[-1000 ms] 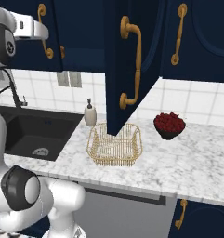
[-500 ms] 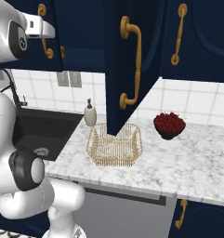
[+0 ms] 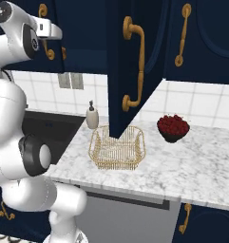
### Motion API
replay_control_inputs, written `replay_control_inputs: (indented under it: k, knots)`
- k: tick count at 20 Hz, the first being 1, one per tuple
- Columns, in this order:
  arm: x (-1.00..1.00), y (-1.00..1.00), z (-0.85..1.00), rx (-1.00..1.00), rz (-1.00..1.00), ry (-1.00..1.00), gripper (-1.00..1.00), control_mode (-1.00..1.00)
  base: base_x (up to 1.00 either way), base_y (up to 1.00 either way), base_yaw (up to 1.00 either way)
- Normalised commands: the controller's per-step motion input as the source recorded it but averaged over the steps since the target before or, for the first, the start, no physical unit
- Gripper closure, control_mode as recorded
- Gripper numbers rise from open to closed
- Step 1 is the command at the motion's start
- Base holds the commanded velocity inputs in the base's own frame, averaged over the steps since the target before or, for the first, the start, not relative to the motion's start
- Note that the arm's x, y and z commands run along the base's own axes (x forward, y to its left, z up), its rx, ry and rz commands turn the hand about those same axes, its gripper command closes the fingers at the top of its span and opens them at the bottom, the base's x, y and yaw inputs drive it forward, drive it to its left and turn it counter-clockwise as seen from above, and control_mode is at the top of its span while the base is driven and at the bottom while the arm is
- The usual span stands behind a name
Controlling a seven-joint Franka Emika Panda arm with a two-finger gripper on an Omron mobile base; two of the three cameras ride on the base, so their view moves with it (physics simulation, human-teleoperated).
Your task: Open the cabinet, pick up the bread from the cabinet and place it in the basket. Then move the basket to the dining counter.
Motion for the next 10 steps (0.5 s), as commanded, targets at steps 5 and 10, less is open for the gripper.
replay_control_inputs:
  k: [5,10]
  knots:
    - [0.45,0.12,-0.05,0.0,-0.01,0.0,-1.0,-1.0,0.0,0.0,0.0]
    - [0.46,0.17,-0.14,0.0,-0.02,0.0,1.0,-1.0,0.0,0.0,0.0]
